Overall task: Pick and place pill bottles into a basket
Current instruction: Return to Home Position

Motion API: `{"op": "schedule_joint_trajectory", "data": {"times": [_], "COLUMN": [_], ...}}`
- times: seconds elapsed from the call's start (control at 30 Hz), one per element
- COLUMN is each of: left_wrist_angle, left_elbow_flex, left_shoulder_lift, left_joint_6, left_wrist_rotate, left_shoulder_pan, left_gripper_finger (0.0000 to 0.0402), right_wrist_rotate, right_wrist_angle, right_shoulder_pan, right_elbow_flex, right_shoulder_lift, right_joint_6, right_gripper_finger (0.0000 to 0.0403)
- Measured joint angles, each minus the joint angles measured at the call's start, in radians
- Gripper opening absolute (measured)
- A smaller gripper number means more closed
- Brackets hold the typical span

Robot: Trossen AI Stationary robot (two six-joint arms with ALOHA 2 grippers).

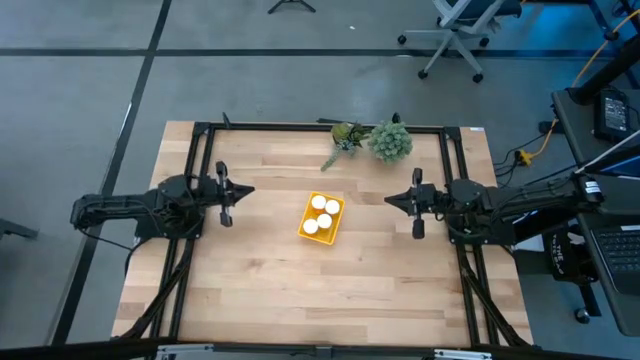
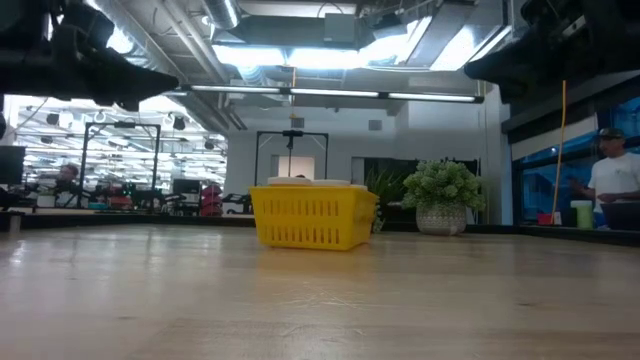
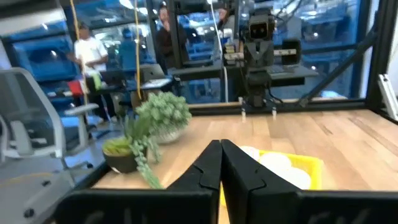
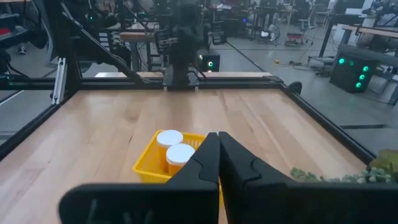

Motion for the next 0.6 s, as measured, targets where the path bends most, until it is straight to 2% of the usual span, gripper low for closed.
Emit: {"op": "schedule_joint_trajectory", "data": {"times": [0.2, 0.33, 0.43, 0.6], "left_wrist_angle": [0.007, -0.060, -0.105, -0.117], "left_elbow_flex": [0.014, 0.014, 0.014, 0.014], "left_shoulder_lift": [-0.018, -0.041, -0.059, -0.063], "left_joint_6": [0.048, 0.049, 0.034, 0.034], "left_wrist_rotate": [-0.022, -0.041, -0.067, -0.078], "left_shoulder_pan": [0.000, 0.000, 0.000, 0.000], "left_gripper_finger": [0.0002, 0.0001, 0.0002, 0.0002], "right_wrist_rotate": [0.000, -0.009, -0.042, -0.052], "right_wrist_angle": [-0.017, -0.039, -0.096, -0.226], "right_shoulder_pan": [0.000, -0.010, -0.027, -0.065], "right_elbow_flex": [0.000, 0.000, 0.000, 0.001], "right_shoulder_lift": [0.000, -0.027, -0.081, -0.245], "right_joint_6": [0.001, -0.022, -0.021, 0.011], "right_gripper_finger": [0.0000, 0.0000, 0.0000, 0.0000]}}
